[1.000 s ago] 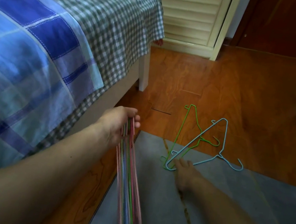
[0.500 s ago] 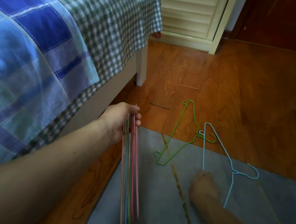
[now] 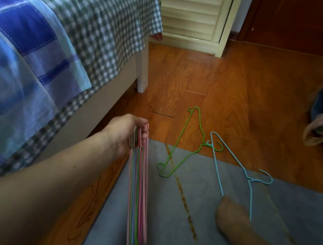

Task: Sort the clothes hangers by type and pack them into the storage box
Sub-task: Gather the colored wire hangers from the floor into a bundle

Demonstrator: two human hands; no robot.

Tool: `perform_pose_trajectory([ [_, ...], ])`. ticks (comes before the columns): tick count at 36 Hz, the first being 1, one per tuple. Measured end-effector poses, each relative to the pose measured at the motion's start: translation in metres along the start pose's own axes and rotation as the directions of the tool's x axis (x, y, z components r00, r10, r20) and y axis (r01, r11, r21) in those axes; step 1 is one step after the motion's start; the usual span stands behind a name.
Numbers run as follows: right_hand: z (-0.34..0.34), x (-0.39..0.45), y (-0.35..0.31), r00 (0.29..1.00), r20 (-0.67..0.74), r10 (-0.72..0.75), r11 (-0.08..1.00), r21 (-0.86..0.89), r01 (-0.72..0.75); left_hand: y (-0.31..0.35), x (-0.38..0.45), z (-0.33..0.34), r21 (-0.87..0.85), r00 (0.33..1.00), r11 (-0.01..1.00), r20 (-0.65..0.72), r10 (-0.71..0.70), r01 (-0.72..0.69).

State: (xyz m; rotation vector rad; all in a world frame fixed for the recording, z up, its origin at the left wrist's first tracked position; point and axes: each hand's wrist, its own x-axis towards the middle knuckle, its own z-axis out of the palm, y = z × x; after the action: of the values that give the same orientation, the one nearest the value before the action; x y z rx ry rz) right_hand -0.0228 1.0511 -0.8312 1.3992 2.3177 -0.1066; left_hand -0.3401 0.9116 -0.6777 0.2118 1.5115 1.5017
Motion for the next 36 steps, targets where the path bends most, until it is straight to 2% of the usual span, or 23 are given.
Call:
perform_pose_trajectory([
  [2, -0.006, -0.006, -0.005, 0.998, -0.042, -0.041, 0.999, -0.038, 0.039, 0.001, -0.001, 0.000, -0.004, 1.000, 1.000, -0.003, -0.009, 0.009],
  [6, -0.015, -0.029, -0.018, 0.996, -0.011, -0.090, 0.996, -0.004, 0.090, 0.004, -0.002, 0.004, -0.030, 0.998, 1.000, -0.065, -0.011, 0.009],
  [11, -0.026, -0.071, -0.030, 0.993, 0.067, -0.097, 0.941, 0.332, 0.070, 0.010, -0.006, 0.018, -0.008, 0.995, 1.000, -0.097, -0.021, 0.020],
  [13, -0.036, -0.077, -0.034, 1.000, 0.021, -0.019, 0.889, 0.458, 0.008, 0.014, -0.005, 0.020, -0.017, 0.996, 0.999, -0.086, -0.029, 0.027],
  [15, -0.054, -0.073, -0.037, 0.994, -0.112, 0.001, 0.883, 0.467, 0.051, 0.017, -0.004, 0.018, -0.037, 0.994, 0.999, -0.103, -0.029, 0.025],
  [19, -0.084, -0.051, -0.039, 0.898, -0.430, -0.098, 0.870, 0.402, 0.287, 0.021, -0.013, 0.013, -0.098, 0.996, 0.995, -0.089, -0.019, 0.011],
  [23, -0.093, -0.021, -0.033, 0.783, -0.609, -0.125, 0.772, 0.436, 0.463, 0.025, -0.025, 0.012, -0.089, 0.991, 0.994, -0.129, 0.043, -0.055],
  [25, -0.099, -0.012, -0.028, 0.692, -0.702, -0.168, 0.725, 0.388, 0.569, 0.030, -0.032, 0.008, -0.077, 0.987, 0.993, -0.139, 0.076, -0.088],
  [31, -0.113, 0.000, -0.017, 0.532, -0.792, -0.299, 0.716, 0.182, 0.674, 0.049, -0.057, -0.008, -0.110, 0.990, 0.984, -0.019, 0.139, -0.140],
  [34, -0.104, 0.005, -0.020, 0.519, -0.787, -0.333, 0.679, 0.182, 0.711, 0.056, -0.066, -0.021, -0.120, 0.987, 0.992, 0.156, 0.047, -0.028],
  [36, -0.094, 0.012, -0.021, 0.567, -0.743, -0.356, 0.692, 0.198, 0.694, 0.059, -0.069, -0.029, -0.106, 0.971, 0.994, 0.239, -0.001, 0.027],
])
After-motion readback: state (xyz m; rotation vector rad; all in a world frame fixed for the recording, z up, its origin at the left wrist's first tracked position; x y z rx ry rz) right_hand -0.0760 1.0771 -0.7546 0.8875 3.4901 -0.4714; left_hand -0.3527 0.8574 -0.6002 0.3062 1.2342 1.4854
